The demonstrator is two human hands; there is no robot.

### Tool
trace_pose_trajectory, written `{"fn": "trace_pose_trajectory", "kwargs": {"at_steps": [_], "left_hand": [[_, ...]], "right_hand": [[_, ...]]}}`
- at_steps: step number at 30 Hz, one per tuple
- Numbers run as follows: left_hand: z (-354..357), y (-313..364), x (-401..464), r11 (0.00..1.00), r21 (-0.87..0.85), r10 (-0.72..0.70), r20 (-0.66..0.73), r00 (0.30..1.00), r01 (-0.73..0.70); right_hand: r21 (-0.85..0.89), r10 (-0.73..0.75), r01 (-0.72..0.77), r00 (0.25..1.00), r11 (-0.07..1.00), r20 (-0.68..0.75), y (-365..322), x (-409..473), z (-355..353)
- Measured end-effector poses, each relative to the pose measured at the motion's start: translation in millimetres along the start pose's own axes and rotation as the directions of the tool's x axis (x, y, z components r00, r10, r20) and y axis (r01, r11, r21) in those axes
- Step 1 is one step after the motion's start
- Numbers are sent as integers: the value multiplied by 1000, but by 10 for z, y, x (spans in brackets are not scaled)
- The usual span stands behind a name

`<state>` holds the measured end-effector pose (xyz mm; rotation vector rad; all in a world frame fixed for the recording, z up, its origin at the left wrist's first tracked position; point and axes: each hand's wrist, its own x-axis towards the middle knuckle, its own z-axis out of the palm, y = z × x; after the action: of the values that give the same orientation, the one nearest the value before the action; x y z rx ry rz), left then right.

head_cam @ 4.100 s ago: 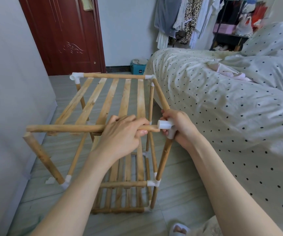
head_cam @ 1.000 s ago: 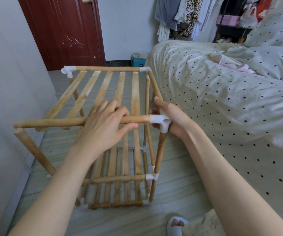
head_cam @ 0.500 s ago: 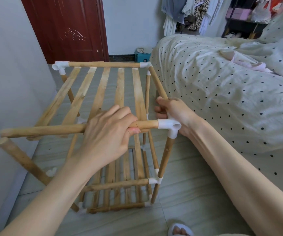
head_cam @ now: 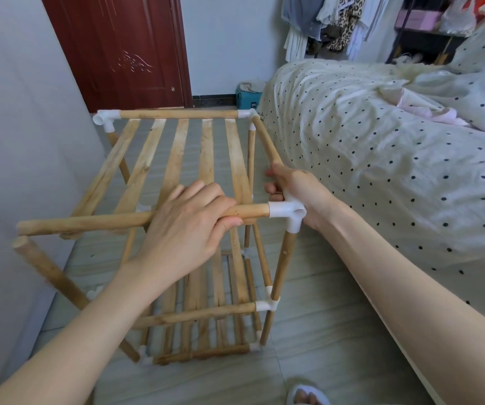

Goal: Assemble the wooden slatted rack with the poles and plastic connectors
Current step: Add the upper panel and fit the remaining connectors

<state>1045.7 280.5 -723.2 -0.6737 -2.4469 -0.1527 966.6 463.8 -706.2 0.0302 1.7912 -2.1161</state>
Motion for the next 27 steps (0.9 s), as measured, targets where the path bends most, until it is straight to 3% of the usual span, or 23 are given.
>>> {"fn": "trace_pose_trajectory", "kwargs": {"at_steps": [3, 6, 8, 12, 15, 17, 20, 23, 25, 27], "left_hand": [[-80, -15, -69, 999, 27, -25, 27, 999, 24], [-181, -112, -219, 990, 107, -100, 69, 993, 92], [-247, -191, -328, 976, 185, -133, 93, 987, 114], [-419, -302, -519, 968, 194, -187, 140, 972, 158], [-542, -421, -689, 967, 165, -215, 113, 970, 196], [-591, -515, -815, 957, 176, -250, 89, 964, 232], [-634, -664, -996, 939, 179, -311, 69, 948, 295], [-597, -734, -1167, 890, -42, -451, 60, 890, 454], [-553, -664, -1204, 716, -369, -613, 75, 787, 593], [-509, -581, -1186, 521, -585, -746, 42, 664, 622]], "right_hand": [[9, 42, -42, 999, 999, -21, -59, -4, -27], [-309, 36, -83, 987, 947, -156, -194, 13, -81], [-578, -51, -104, 968, 809, -246, -320, -5, -103], [-876, -251, -100, 937, 472, -242, -379, -29, -4], [-981, -444, -75, 884, 177, -148, -144, -157, 175], [-998, -613, 59, 788, -5, 50, 40, -298, 310], [-949, -708, 302, 652, -87, 272, 268, -402, 460], [-901, -707, 377, 577, -213, 409, 430, -379, 425], [-893, -741, 405, 534, -198, 406, 438, -377, 361], [-919, -821, 366, 472, -149, 321, 398, -358, 249]]}}
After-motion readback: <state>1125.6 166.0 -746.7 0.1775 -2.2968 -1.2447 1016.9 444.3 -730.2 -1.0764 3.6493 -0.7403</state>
